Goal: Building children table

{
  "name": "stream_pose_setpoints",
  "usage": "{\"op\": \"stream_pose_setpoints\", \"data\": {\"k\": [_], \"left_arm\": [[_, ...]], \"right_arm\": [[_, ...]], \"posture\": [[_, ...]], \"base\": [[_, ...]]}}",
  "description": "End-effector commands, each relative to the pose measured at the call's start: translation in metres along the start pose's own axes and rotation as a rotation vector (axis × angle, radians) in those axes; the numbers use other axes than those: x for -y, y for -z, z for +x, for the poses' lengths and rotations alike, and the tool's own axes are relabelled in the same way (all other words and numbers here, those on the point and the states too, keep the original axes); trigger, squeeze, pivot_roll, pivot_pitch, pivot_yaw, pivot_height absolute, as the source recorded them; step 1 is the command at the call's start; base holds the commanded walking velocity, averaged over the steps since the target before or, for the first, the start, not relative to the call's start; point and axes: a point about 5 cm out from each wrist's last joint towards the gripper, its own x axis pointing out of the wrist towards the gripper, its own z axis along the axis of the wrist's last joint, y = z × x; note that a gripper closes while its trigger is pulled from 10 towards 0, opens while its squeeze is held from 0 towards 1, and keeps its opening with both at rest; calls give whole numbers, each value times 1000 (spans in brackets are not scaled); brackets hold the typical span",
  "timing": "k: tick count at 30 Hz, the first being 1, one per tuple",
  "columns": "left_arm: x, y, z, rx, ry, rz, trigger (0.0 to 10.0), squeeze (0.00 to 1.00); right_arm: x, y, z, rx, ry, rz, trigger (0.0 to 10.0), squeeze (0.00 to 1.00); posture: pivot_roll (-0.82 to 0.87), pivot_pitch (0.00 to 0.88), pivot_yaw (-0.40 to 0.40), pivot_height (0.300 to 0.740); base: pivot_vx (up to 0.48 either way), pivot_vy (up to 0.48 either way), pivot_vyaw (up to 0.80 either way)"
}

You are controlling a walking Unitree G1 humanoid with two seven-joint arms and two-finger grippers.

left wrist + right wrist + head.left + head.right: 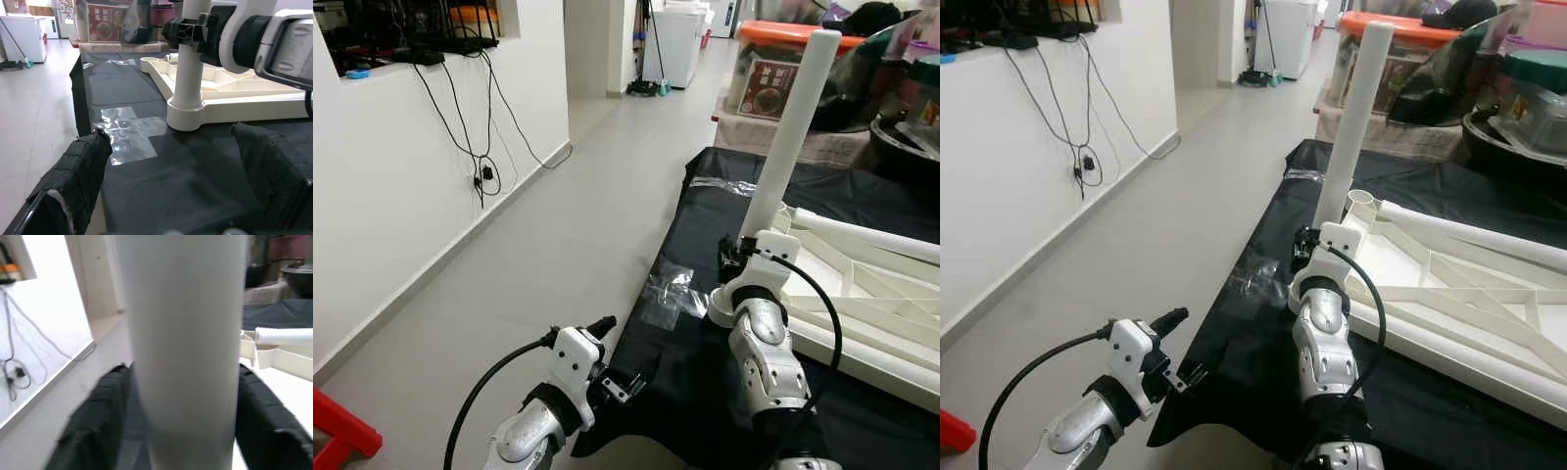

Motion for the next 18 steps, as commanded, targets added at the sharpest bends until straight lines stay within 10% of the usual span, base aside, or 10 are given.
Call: {"op": "stream_pose_setpoints", "data": {"k": [1,10,11,12,13,18], "left_arm": [[0,5,0,-24,3,-7,10000,0],[-2,7,1,-32,2,-7,10000,0],[-4,8,0,-42,-15,-8,10000,0],[-4,8,0,-42,-15,-8,10000,0],[-6,9,0,-50,-33,-13,10000,0],[-16,12,0,-79,-129,-25,10000,0]], "right_arm": [[-2,7,-4,-36,-28,4,10000,1000],[6,27,-36,-69,-86,-45,10000,1000],[10,28,-40,-64,-71,-73,10000,776],[10,28,-40,-64,-71,-73,10000,776],[12,28,-44,-57,-60,-94,10000,114],[8,30,-60,-50,-88,-129,10000,0]], "posture": [[11,0,-58,740],[5,0,-56,740],[5,0,-56,740],[5,0,-56,740],[5,0,-56,740],[6,0,-48,740]], "base": [[0,0,0],[0,0,0],[0,0,0],[0,0,0],[0,0,0],[0,0,0]]}}
